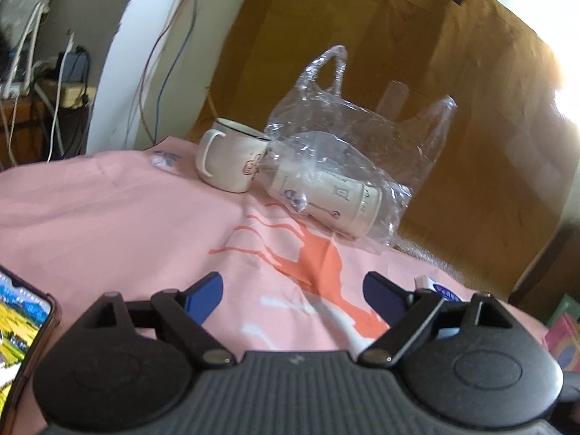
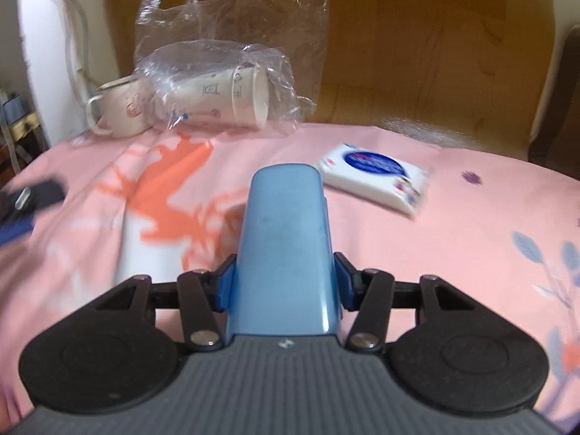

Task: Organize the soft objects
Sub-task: 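Carry the blue glasses case over the tin and open the right gripper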

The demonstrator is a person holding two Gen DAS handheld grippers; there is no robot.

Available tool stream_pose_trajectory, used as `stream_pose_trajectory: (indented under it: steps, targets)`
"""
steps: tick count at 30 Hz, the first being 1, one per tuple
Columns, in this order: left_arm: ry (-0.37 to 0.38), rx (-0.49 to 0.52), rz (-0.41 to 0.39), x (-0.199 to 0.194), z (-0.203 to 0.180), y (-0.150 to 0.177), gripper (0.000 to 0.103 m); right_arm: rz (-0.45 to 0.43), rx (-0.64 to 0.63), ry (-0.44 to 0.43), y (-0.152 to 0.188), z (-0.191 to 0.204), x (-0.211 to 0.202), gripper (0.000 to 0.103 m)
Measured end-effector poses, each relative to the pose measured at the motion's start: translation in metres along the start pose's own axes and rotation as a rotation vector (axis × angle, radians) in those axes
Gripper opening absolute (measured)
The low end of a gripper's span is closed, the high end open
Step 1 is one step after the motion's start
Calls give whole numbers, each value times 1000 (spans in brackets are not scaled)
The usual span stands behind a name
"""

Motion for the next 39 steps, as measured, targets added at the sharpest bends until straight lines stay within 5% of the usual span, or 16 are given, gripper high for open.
stream_pose_trajectory:
  steps: [5, 10, 13, 19, 23, 26, 28, 33, 39]
  targets:
    - [-13, 64, -2, 0, -11, 2, 86, 10, -25, -26, 39, -41, -52, 57]
    - [-33, 213, 56, 5, -38, 16, 86, -21, 22, 43, 76, -87, -109, 57]
    - [98, 182, 180, 1, -77, 44, 85, -52, 63, 90, 100, -109, -136, 57]
    - [508, 301, 435, -39, -218, 123, 92, -124, 112, 94, 123, -124, -160, 57]
    - [612, 301, 611, -48, -262, 165, 101, -149, 137, 59, 125, -131, -164, 57]
    - [637, 277, 701, -49, -274, 188, 88, -172, 165, 14, 128, -140, -169, 57]
    - [657, 303, 685, -55, -282, 190, 66, -195, 188, -12, 131, -143, -176, 57]
    - [727, 286, 648, -64, -313, 172, 63, -278, 165, 16, 125, -150, -193, 57]
    - [819, 372, 588, -58, -401, 153, 62, -398, 155, 140, 89, -195, -224, 57]
Point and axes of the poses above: each gripper's, at about its wrist camera, not at the fingertips, and x roughly the way its jaws point, z to its left, y to its underside, the point moved 9 cm from there along x, roughly the way its jaws point, and after that the axes turned 2 degrees about -x, right-handed, at the moved point
